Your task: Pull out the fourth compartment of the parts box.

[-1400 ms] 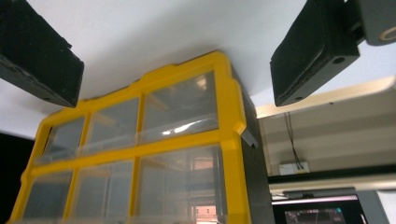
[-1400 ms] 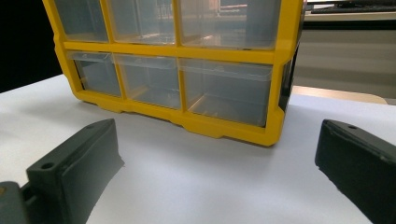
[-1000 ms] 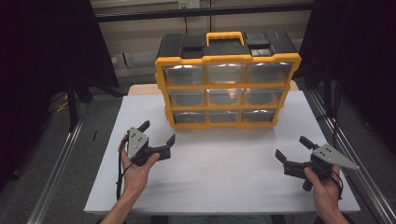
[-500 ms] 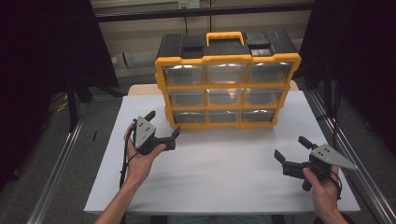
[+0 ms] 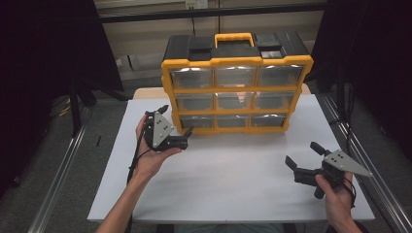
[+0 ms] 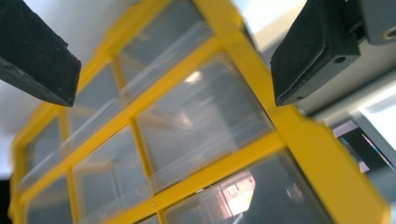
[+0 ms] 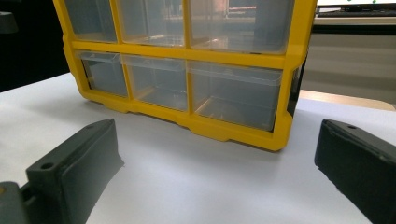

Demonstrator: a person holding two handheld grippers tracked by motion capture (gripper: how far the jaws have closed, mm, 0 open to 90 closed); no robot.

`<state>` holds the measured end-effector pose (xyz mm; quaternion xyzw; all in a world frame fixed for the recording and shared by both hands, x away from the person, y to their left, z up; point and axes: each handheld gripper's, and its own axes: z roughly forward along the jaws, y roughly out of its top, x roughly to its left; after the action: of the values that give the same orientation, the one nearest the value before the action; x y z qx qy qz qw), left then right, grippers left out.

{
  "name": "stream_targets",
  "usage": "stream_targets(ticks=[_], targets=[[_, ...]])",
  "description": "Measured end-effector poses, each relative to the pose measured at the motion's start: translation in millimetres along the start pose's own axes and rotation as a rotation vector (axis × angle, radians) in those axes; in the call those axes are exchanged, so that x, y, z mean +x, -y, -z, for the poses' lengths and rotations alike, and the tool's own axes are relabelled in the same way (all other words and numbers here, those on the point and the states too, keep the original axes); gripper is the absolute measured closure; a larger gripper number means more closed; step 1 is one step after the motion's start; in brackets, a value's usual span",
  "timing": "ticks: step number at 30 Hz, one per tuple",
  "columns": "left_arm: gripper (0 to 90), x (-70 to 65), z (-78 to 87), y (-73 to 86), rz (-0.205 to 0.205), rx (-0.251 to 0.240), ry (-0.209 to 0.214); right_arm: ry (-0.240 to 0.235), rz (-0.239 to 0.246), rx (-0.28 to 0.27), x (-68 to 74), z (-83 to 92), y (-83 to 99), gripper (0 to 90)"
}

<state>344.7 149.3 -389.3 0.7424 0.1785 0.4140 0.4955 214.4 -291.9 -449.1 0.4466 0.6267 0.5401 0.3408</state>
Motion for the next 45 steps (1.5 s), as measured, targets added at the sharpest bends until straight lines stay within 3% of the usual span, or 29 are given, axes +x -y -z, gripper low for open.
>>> stream_targets(ticks=[1,2,3,4,5,6,9,10,11,13,16,21,22,23,25,26,28,29,30,31,33,35,36,37,45], targets=[[2.1,-0.3,-0.7,-1.4,-0.045,0.004,-0.010,0.000,-0.001,0.001,0.1,0.1,0.0,0.0],[2.2,-0.3,-0.7,-1.4,-0.045,0.004,-0.010,0.001,-0.002,0.000,0.1,0.0,0.0,0.0],[2.8,-1.1,-2.6,-3.6,-0.110,0.009,-0.016,0.003,0.001,0.002,0.1,0.2,0.0,0.0],[3.1,-1.1,-2.6,-3.6,-0.110,0.009,-0.016,0.003,0.001,0.002,0.1,0.2,0.0,0.0],[3.1,-2.8,-4.1,-5.2,-0.150,0.014,-0.045,0.003,0.000,0.001,0.2,0.1,-0.1,0.0],[3.3,-2.8,-4.1,-5.2,-0.150,0.014,-0.045,0.003,0.000,0.001,0.2,0.1,-0.1,0.0],[3.5,-3.8,-6.8,-9.1,-0.266,0.029,-0.076,0.000,0.000,0.002,-0.2,0.0,0.1,0.0],[3.8,-3.8,-6.8,-9.1,-0.266,0.029,-0.076,0.000,0.000,0.002,-0.2,0.0,0.1,0.0],[4.4,-6.6,-8.9,-10.3,-0.333,0.025,-0.094,0.002,-0.001,0.002,0.1,0.1,-0.1,0.0],[4.8,-9.0,-11.1,-11.3,-0.399,0.031,-0.099,0.001,0.000,0.002,0.3,0.3,-0.2,0.0],[5.9,-11.1,-14.3,-11.3,-0.435,0.035,-0.098,0.003,-0.001,0.000,0.5,0.4,-0.2,0.0],[7.4,-10.9,-21.3,-11.4,-0.619,0.074,-0.156,-0.003,-0.004,-0.005,0.1,0.6,-0.3,0.1],[7.5,-10.9,-21.3,-11.4,-0.619,0.074,-0.156,-0.003,-0.004,-0.005,0.1,0.6,-0.3,0.1],[7.7,-10.4,-23.5,-9.6,-0.666,0.079,-0.156,-0.004,-0.001,-0.003,0.0,0.6,-0.2,0.1],[11.0,-10.1,-23.9,-9.1,-0.679,0.081,-0.161,-0.004,-0.005,-0.003,0.4,0.5,-0.2,0.0],[11.4,-8.2,-26.3,-8.0,-0.716,0.081,-0.169,-0.005,0.000,0.000,0.2,0.4,-0.1,0.1],[11.2,-8.3,-26.6,-6.8,-0.728,0.099,-0.179,-0.006,0.001,-0.002,0.3,0.4,-0.2,0.1],[11.9,-8.6,-28.0,-4.6,-0.766,0.119,-0.196,-0.004,0.003,0.000,0.4,0.6,-0.2,0.1],[12.5,-8.6,-28.0,-4.6,-0.766,0.119,-0.196,-0.004,0.003,0.000,0.4,0.6,-0.2,0.1],[13.3,-8.8,-27.9,-4.6,-0.810,0.149,-0.227,-0.004,0.001,0.001,0.4,0.6,-0.3,0.1],[13.6,-8.5,-28.7,-4.4,-0.825,0.153,-0.232,-0.004,0.003,0.001,0.3,0.5,-0.2,0.1],[13.6,-8.6,-29.4,-5.1,-0.875,0.182,-0.244,-0.003,0.001,0.003,0.4,0.5,-0.2,0.1],[13.8,-9.6,-31.2,-4.0,-0.899,0.170,-0.248,-0.003,0.002,0.004,0.4,0.5,-0.2,0.1],[14.8,-10.0,-33.2,-4.0,-0.949,0.183,-0.249,-0.006,0.003,0.003,0.4,0.4,-0.1,0.0],[29.1,-13.9,-42.4,0.6,-1.020,0.198,-0.261,-0.008,0.001,0.002,0.2,0.5,-0.1,0.0]])
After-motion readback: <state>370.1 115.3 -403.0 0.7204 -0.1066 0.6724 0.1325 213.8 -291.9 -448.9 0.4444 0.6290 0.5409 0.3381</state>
